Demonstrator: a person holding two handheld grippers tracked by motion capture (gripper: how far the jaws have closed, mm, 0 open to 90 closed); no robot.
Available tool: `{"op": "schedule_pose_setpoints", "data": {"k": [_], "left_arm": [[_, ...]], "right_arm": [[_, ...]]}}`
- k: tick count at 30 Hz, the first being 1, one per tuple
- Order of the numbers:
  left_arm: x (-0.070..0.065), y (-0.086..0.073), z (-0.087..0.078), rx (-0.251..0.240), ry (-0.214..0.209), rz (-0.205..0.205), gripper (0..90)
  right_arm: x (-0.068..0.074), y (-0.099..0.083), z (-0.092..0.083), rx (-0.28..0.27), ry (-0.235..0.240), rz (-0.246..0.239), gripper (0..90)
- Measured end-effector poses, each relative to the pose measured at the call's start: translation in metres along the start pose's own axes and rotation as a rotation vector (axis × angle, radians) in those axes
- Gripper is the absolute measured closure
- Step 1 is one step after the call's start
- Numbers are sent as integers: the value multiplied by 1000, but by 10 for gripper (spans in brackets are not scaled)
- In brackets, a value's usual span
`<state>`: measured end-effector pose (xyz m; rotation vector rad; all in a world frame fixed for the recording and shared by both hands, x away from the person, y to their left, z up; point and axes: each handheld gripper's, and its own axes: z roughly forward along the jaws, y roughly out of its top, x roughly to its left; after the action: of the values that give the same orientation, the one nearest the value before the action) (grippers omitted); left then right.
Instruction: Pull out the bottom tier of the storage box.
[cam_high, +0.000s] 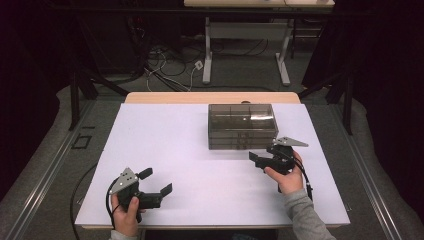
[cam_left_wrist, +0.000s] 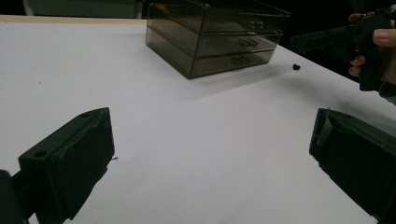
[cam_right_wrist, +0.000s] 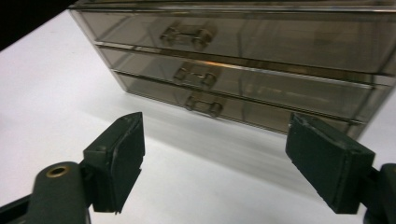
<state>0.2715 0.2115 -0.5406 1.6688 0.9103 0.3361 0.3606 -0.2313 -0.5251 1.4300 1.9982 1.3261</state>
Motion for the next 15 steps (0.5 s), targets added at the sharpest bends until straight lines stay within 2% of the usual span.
{"op": "schedule_pose_setpoints", "data": {"k": [3,6,8,12,13,15], "left_arm": [[-1,0,-1,0,6,-3,3],[-1,-1,-1,0,4,-5,4],[-1,-1,-1,8,4,-1,4],[-1,-1,0,14,4,4,4],[-1,-1,0,13,4,3,4],[-1,-1,0,14,5,2,3]], "right_arm": [[4,0,2,-27,19,10,214],[5,1,4,-45,11,4,234],[6,0,8,-40,-4,-30,276],[7,-1,12,-45,-3,-53,298],[7,0,13,-53,-4,-49,311],[6,2,15,-31,0,-26,319]]}}
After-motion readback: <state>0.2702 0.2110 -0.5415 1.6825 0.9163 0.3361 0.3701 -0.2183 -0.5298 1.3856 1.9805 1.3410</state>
